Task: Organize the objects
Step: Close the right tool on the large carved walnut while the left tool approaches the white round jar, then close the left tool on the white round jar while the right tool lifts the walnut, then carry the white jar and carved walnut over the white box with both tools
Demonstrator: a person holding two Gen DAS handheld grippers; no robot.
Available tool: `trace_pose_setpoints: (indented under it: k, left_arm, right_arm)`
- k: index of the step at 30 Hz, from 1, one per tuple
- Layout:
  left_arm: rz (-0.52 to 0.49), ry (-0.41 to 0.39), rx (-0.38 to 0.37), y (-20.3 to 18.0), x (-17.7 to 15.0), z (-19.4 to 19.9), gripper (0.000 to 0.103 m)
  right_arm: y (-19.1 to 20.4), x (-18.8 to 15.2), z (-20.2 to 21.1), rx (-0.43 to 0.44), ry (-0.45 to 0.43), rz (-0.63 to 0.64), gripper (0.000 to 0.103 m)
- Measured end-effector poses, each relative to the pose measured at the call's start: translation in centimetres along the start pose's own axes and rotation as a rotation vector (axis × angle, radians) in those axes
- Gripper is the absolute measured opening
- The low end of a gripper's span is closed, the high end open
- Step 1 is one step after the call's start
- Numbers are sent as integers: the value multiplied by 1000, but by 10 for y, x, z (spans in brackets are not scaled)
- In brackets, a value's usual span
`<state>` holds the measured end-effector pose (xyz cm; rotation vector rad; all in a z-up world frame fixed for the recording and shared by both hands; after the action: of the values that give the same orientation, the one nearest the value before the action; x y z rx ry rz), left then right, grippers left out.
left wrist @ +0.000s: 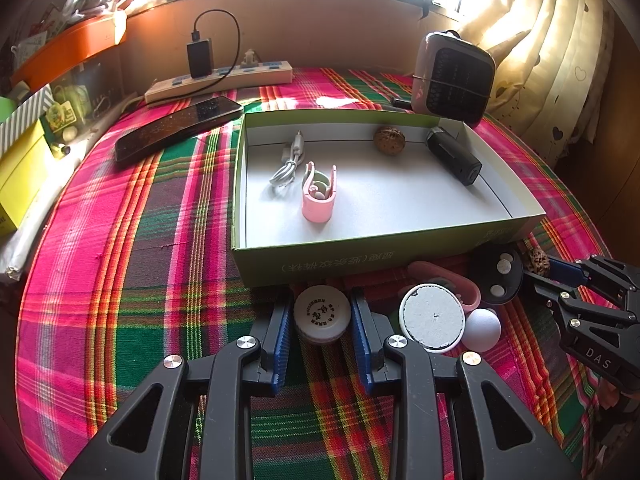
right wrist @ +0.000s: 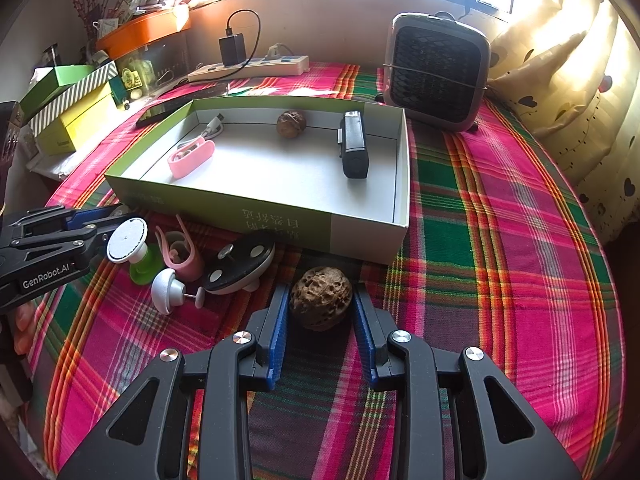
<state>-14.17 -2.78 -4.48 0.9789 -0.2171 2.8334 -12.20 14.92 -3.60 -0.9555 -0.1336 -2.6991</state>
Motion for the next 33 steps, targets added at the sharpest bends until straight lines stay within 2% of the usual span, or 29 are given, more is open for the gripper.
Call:
trace_pose_setpoints:
  k: [16, 26, 33]
  left_arm:
    - [1, -20, -32, -3, 6, 15, 25]
    - [2, -56, -39, -3, 25, 28, 25]
    - [-8, -56, -37, -2, 35, 23, 25]
  right_arm:
    - [1, 12, 16, 27, -43, 1, 32]
    - [6, 41, 27, 60, -83, 38, 32]
    - [13, 69, 20, 108, -94, 63, 32]
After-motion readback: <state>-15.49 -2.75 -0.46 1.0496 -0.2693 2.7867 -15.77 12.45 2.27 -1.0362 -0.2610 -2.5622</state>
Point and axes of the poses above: each gripper's, at about its wrist camera, not at the fingertips, and z roughly against the way its jaws point, y to its left, x to its top, the point moved 6 cm from there along -z, roughly the way its jaws point, and after that the axes turned 1 degree about -x, right-handed, at the moved point
